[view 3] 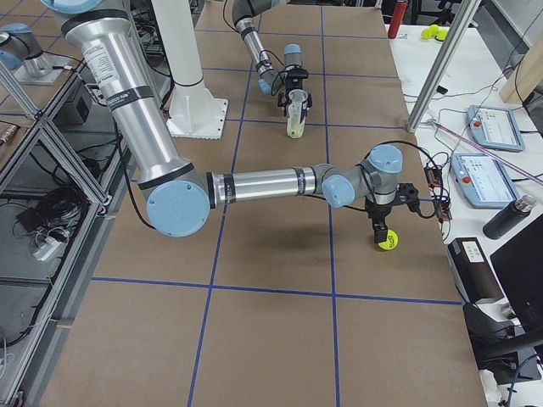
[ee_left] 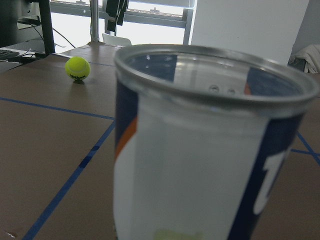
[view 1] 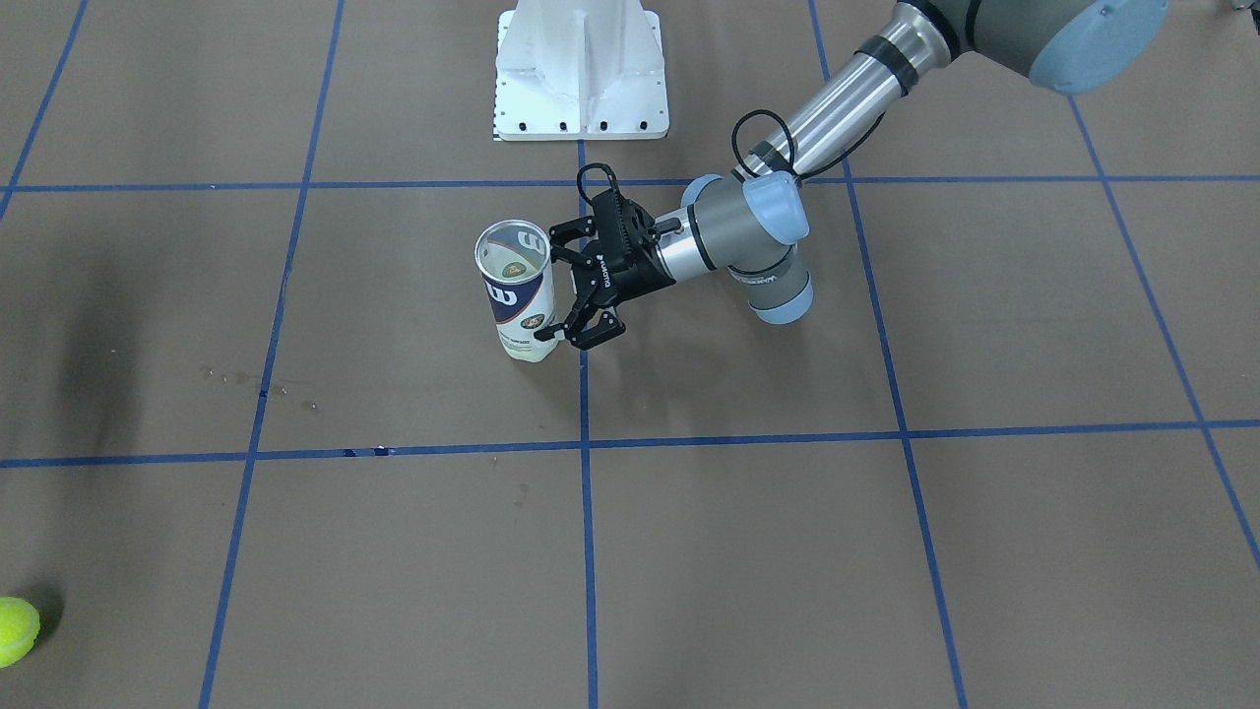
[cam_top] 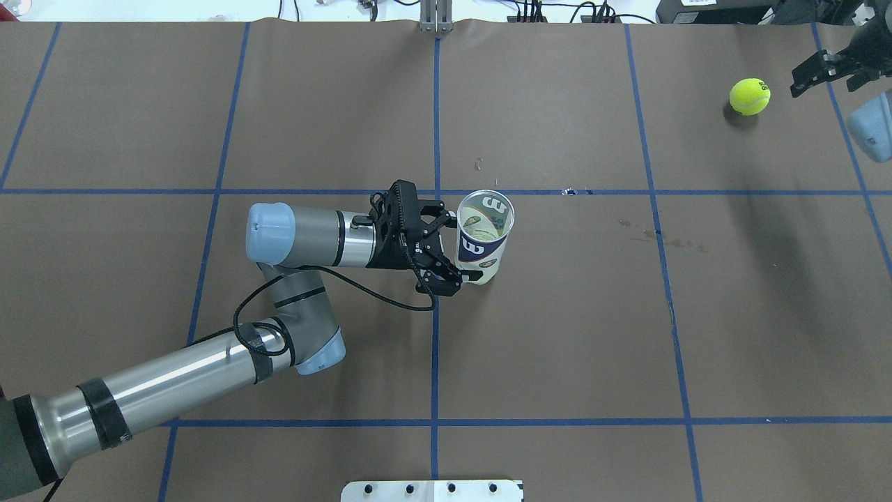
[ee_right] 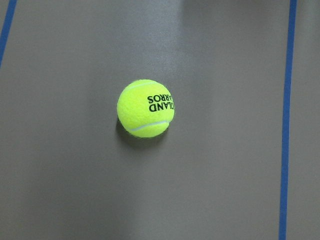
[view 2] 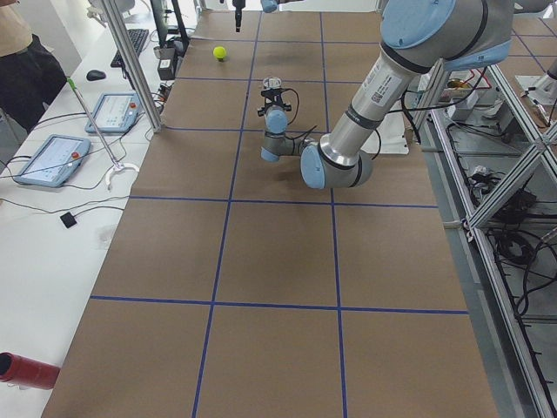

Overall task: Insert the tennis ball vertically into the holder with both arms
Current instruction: 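Lower the right gripper onto the second yellow ball and close it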

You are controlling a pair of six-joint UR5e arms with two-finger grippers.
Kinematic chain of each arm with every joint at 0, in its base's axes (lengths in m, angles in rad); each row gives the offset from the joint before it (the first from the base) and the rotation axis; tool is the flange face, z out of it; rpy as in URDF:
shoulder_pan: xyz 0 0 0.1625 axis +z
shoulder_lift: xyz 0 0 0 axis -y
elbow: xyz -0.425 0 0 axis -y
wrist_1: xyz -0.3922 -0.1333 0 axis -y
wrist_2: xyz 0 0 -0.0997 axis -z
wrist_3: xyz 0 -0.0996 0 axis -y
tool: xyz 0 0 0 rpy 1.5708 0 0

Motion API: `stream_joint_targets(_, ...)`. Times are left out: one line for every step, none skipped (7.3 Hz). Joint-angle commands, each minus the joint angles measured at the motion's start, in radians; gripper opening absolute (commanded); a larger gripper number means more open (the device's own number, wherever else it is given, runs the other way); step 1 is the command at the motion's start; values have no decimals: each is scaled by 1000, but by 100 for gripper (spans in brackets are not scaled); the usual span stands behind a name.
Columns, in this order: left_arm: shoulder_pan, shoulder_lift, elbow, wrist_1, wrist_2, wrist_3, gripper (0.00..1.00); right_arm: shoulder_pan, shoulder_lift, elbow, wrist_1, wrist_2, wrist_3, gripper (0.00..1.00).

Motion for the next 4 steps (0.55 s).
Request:
stream_joint_targets(0,-1,-1,0,0,0,97,-4,64,-160,157,-5,98,99)
stream_joint_targets(0,-1,-1,0,0,0,97,-10,69,-172,185,-7,133,99)
stream_joint_targets(0,-1,-1,0,0,0,97,-20,110,-222,222,-13,193,99)
stream_joint_targets(0,-1,-1,0,0,0,97,-49,171,-352,347,-53,274,98)
